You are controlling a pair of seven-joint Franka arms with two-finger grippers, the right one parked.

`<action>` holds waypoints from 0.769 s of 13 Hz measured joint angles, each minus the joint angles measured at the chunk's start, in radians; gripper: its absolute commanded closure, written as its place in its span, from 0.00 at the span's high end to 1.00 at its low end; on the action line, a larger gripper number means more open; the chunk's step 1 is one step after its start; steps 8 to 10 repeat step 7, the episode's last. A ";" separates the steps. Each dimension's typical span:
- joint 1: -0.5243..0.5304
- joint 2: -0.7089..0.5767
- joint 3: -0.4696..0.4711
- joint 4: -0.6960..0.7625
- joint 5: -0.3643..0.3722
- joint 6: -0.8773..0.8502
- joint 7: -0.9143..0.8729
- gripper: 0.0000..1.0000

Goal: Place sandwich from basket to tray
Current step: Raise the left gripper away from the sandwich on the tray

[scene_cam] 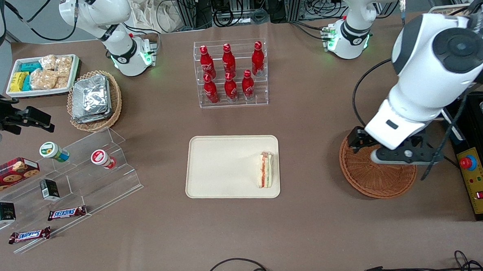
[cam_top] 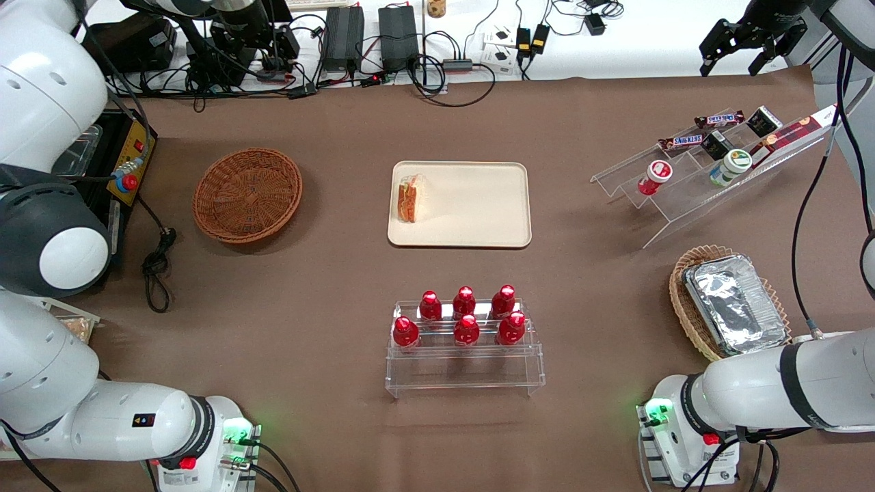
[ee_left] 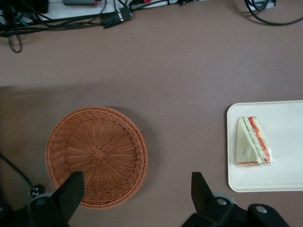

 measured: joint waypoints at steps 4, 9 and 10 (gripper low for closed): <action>0.047 -0.062 0.000 -0.005 -0.013 -0.115 0.056 1.00; 0.058 -0.081 0.028 -0.009 -0.054 -0.159 0.084 1.00; 0.058 -0.081 0.028 -0.009 -0.054 -0.159 0.084 1.00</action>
